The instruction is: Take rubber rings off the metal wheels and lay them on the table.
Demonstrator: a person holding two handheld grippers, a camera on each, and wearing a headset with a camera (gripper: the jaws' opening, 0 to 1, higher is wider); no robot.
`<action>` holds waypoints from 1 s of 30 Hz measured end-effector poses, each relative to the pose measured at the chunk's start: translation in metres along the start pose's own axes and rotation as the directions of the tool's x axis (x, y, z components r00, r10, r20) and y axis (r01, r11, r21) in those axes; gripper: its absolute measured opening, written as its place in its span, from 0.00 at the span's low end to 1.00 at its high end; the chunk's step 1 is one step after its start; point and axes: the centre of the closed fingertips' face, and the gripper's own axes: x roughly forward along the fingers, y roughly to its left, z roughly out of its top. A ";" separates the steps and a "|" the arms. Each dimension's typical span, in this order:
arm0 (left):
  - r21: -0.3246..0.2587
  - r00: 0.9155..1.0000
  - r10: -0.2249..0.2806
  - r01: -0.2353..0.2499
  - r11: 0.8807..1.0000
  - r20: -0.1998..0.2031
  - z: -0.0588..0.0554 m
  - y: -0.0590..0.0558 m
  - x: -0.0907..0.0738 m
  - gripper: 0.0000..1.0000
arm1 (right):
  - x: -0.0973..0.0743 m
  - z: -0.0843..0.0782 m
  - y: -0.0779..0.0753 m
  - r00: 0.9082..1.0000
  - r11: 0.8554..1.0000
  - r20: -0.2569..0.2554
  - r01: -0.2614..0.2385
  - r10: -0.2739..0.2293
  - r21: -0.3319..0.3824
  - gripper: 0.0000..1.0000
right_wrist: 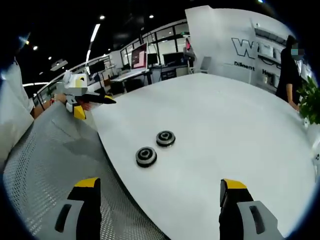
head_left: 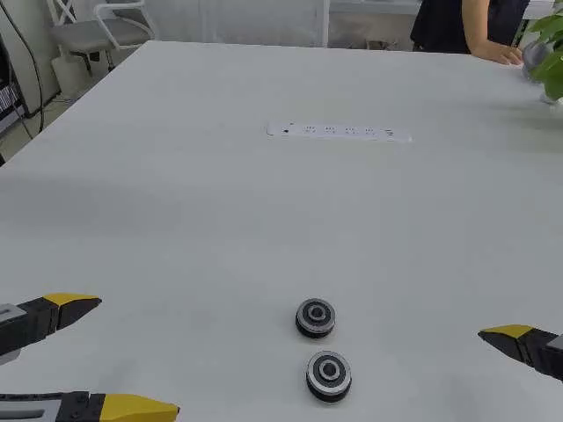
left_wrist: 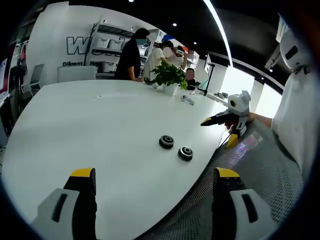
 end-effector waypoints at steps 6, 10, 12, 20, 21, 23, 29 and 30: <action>-0.003 1.000 -0.003 0.003 1.000 0.000 0.000 0.000 0.000 0.96 | 0.001 -0.002 0.000 1.000 1.000 -0.009 -0.002 0.002 -0.002 0.99; -0.003 1.000 -0.005 0.005 1.000 -0.003 -0.001 -0.001 0.001 0.96 | 0.001 -0.003 0.001 1.000 1.000 -0.014 -0.004 0.004 -0.003 0.99; -0.003 1.000 -0.007 0.007 1.000 -0.004 -0.001 -0.001 0.001 0.96 | 0.001 -0.003 0.001 1.000 1.000 -0.019 -0.007 0.007 -0.005 0.99; -0.004 1.000 -0.007 0.007 1.000 -0.008 -0.002 0.000 0.001 0.96 | 0.002 -0.005 0.002 1.000 1.000 -0.028 -0.014 0.014 -0.011 0.99; -0.004 1.000 -0.008 0.007 1.000 -0.008 -0.002 0.000 0.001 0.96 | 0.002 -0.005 0.002 0.999 1.000 -0.029 -0.014 0.014 -0.011 0.99; -0.004 1.000 -0.008 0.008 1.000 -0.010 -0.002 0.000 0.001 0.96 | 0.002 -0.005 0.002 0.999 1.000 -0.030 -0.015 0.014 -0.014 0.99; -0.001 1.000 -0.010 0.010 1.000 -0.014 -0.002 -0.001 0.001 0.96 | 0.002 -0.005 0.002 0.999 1.000 -0.030 -0.013 0.013 -0.014 0.99; -0.001 1.000 -0.011 0.011 1.000 -0.014 -0.002 -0.001 0.001 0.96 | 0.002 -0.005 0.002 0.999 1.000 -0.030 -0.013 0.013 -0.014 0.99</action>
